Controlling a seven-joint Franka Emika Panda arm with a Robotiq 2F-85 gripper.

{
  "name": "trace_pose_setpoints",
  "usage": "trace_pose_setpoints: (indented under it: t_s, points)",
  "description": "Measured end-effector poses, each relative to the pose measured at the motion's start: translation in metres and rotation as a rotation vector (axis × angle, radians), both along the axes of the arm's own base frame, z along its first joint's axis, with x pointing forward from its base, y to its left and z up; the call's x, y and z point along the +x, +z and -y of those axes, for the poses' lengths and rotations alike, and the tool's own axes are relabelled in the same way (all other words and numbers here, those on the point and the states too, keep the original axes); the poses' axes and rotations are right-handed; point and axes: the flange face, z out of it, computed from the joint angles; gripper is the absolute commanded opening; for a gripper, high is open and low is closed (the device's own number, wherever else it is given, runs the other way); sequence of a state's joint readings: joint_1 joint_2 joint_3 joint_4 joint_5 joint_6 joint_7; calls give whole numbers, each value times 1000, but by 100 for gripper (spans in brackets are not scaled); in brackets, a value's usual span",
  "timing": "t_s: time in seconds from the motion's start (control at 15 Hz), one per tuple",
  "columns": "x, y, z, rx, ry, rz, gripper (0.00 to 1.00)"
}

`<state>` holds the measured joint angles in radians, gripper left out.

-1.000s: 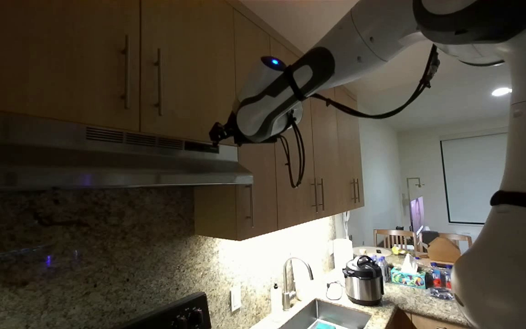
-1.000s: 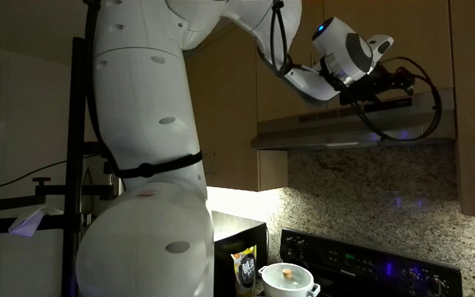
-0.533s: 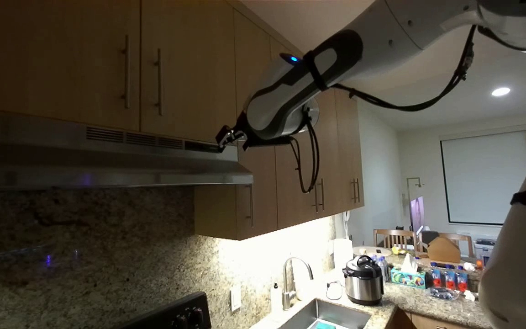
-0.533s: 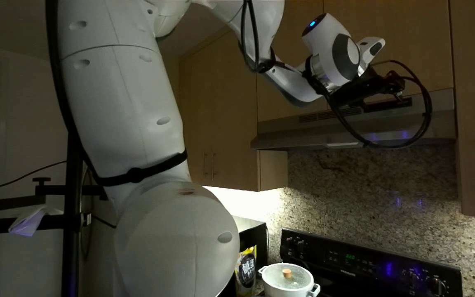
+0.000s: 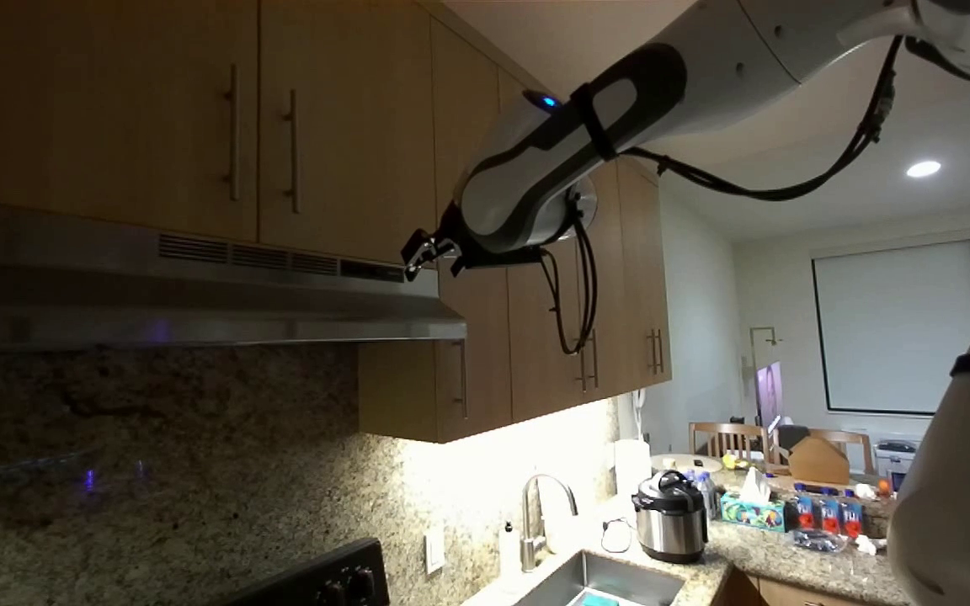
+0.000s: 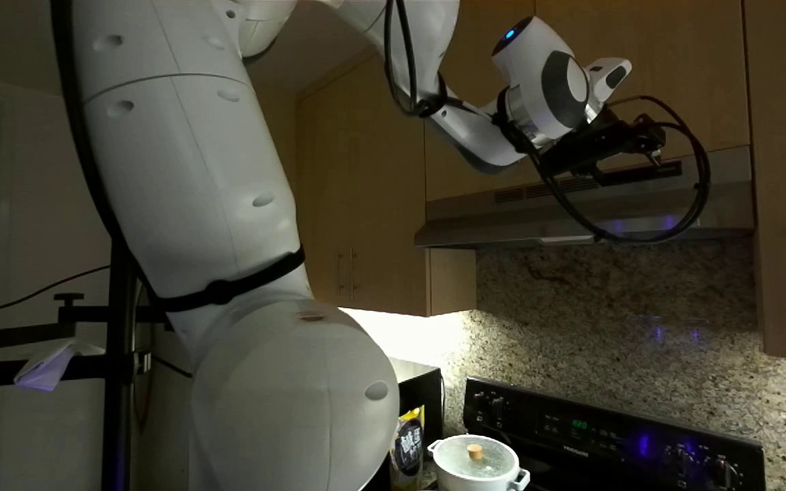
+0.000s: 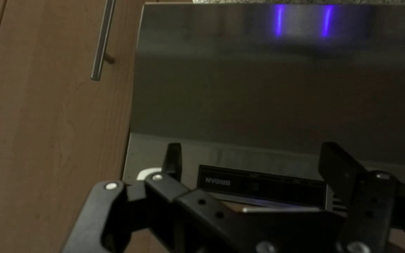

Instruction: Turn off the light stove

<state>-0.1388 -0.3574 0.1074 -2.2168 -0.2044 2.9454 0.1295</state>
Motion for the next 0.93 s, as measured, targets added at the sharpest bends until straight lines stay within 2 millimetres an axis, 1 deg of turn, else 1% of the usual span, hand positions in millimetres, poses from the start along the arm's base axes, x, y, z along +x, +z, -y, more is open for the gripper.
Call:
trace_pose_setpoints:
  t_s: [0.13,0.4,0.8,0.93]
  points:
    - [-1,-9,-3,2,-1,-26,100]
    - [-10,-32,1,9,-23,-99,100]
    - [-35,-58,3,47,-50,-226,100]
    - [-44,-68,7,64,-65,-294,100]
